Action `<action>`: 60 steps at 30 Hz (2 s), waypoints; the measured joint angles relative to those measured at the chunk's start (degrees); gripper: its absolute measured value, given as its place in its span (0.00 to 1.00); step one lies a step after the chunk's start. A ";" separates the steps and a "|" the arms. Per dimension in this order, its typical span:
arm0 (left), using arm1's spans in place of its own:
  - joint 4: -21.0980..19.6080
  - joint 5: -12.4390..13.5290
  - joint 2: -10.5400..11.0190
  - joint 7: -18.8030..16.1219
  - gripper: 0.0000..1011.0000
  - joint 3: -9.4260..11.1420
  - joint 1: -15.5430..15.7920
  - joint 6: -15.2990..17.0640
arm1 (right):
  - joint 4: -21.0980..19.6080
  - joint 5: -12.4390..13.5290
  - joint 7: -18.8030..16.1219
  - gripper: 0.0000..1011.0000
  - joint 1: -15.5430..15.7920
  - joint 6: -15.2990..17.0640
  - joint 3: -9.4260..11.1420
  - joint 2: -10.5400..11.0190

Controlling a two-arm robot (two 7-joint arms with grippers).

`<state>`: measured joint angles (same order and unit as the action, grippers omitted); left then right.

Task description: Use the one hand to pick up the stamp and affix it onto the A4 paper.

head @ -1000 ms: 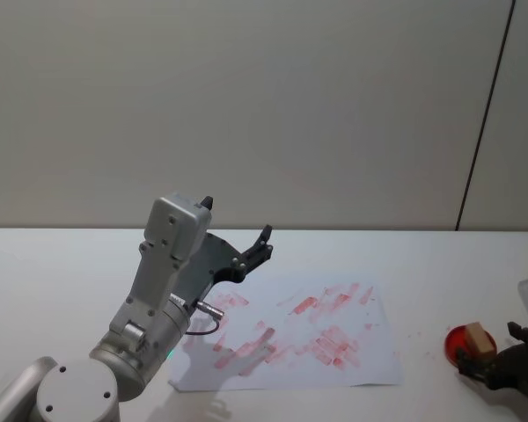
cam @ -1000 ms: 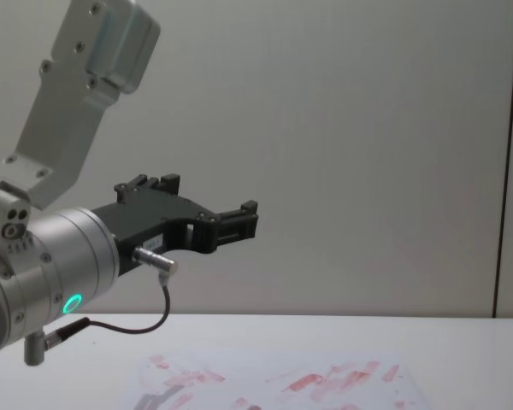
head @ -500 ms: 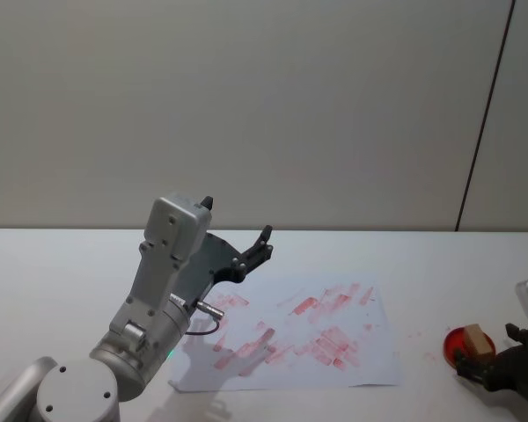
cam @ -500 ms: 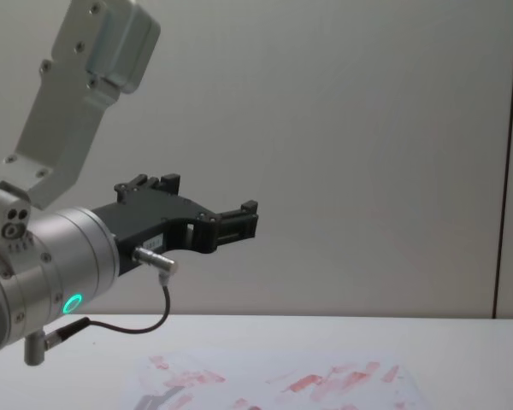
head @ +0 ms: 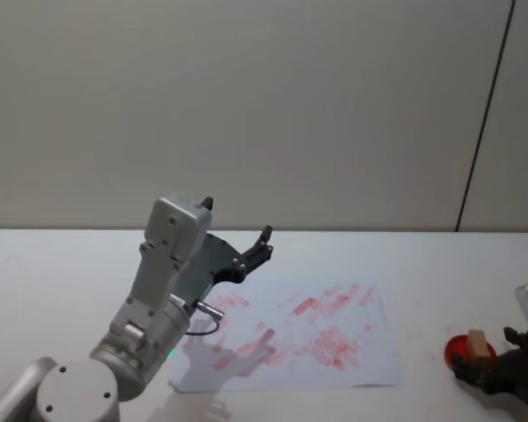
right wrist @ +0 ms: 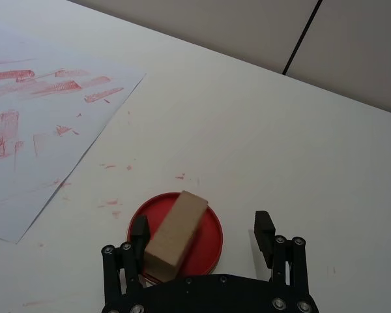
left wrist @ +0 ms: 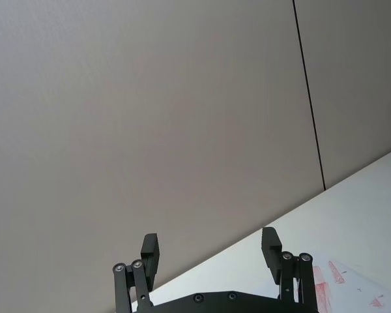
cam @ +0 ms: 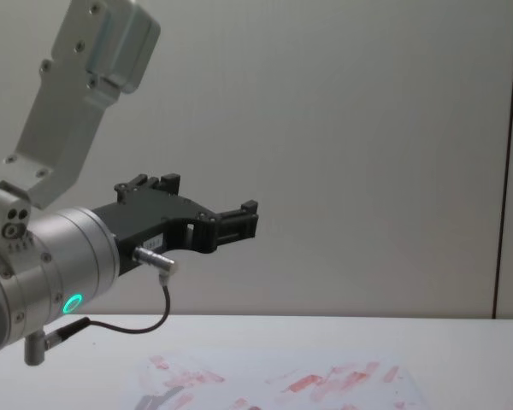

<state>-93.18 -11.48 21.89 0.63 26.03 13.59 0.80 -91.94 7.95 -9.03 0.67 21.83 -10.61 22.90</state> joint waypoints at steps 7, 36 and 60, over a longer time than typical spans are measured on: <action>0.00 0.00 0.00 0.00 0.99 0.00 0.00 0.00 | 0.24 0.51 0.24 0.99 0.11 -1.12 -0.03 -0.36; 0.00 0.00 0.00 0.00 0.99 0.00 0.00 0.00 | 0.45 2.31 0.73 0.99 -0.08 -4.13 -0.22 -1.88; 0.00 0.00 0.00 0.00 0.99 0.00 0.00 0.00 | -0.26 2.42 0.63 0.68 0.77 -3.25 -0.17 -1.79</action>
<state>-93.18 -11.48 21.90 0.63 26.02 13.59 0.80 -92.20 10.37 -8.40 1.45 18.57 -10.78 21.11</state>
